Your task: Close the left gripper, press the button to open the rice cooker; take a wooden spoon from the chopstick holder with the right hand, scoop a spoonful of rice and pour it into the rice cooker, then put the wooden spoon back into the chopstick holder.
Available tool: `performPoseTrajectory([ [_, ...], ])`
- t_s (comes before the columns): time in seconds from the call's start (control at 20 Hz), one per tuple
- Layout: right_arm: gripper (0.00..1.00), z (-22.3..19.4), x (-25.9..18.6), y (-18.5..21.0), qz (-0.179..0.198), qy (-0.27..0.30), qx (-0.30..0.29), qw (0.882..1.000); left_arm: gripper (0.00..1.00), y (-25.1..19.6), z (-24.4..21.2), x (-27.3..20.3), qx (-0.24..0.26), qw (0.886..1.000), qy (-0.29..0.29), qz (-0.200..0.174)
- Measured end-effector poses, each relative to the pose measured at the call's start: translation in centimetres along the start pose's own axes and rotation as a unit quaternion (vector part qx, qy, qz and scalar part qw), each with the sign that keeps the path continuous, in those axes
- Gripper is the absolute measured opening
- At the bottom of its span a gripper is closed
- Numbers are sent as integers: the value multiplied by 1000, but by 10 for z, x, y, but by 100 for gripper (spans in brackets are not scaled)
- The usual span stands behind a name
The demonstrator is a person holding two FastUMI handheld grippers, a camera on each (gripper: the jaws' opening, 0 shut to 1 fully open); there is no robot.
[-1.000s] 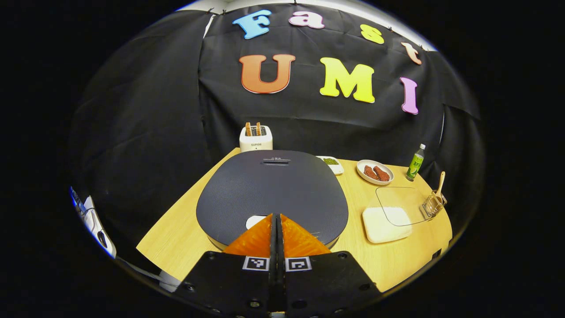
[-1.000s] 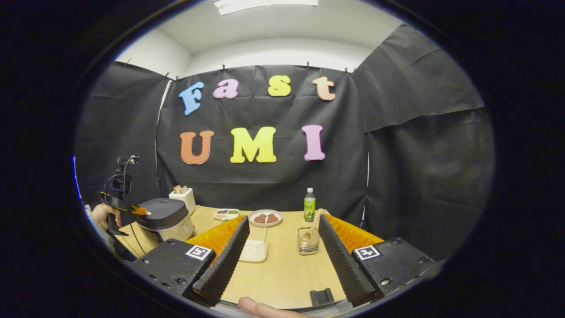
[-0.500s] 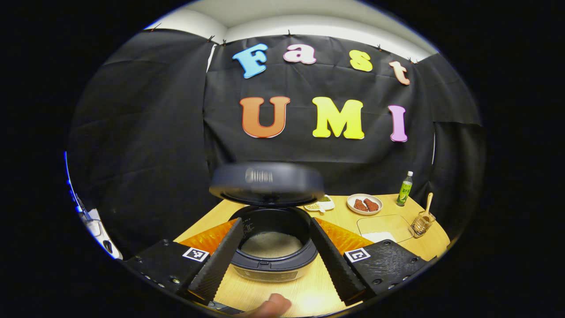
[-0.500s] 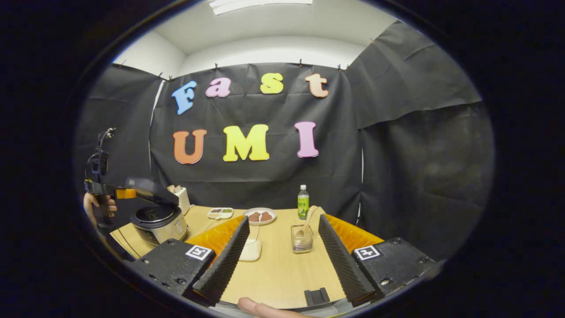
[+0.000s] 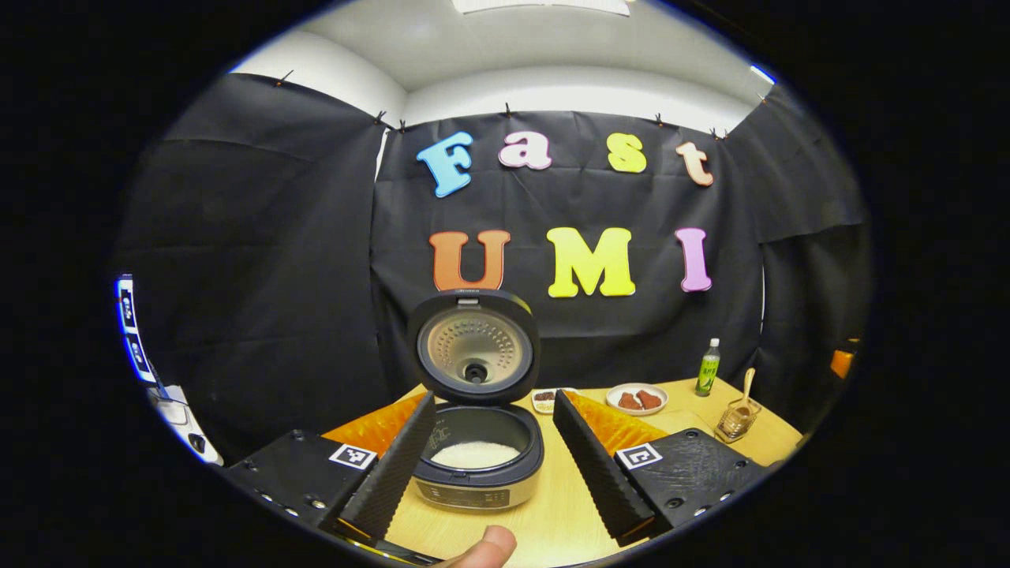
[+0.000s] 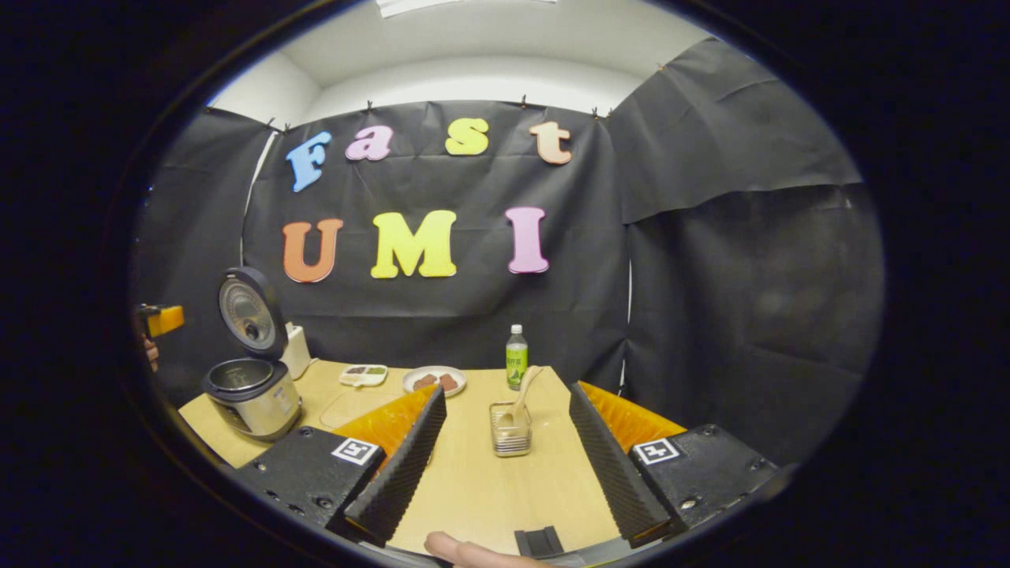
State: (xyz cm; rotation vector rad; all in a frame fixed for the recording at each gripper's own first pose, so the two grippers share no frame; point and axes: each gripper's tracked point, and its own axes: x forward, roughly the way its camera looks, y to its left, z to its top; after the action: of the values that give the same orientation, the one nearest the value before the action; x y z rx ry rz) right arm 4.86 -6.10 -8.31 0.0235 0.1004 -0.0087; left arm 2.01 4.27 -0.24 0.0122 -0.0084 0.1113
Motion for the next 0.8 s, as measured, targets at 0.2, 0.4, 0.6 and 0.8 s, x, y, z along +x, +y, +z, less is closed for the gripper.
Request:
performPoseTrajectory([
  [0.2, 100, -7, 45, -5, 11, 4, 5, 1000, 95, -2, -6, -13, 22, 1000, -12, 12],
  [0.4, 100, -21, 102, -12, 10, 14, 18, 1000, 95, -15, -33, -26, 42, 999, 12, -1],
  [0.6, 100, -40, 162, -19, 4, 34, 23, 999, 94, -25, -41, -36, 44, 999, 2, -14],
  [0.8, 100, -66, 227, -20, 6, 56, 12, 998, 95, -32, -36, -37, 47, 999, -17, -12],
])
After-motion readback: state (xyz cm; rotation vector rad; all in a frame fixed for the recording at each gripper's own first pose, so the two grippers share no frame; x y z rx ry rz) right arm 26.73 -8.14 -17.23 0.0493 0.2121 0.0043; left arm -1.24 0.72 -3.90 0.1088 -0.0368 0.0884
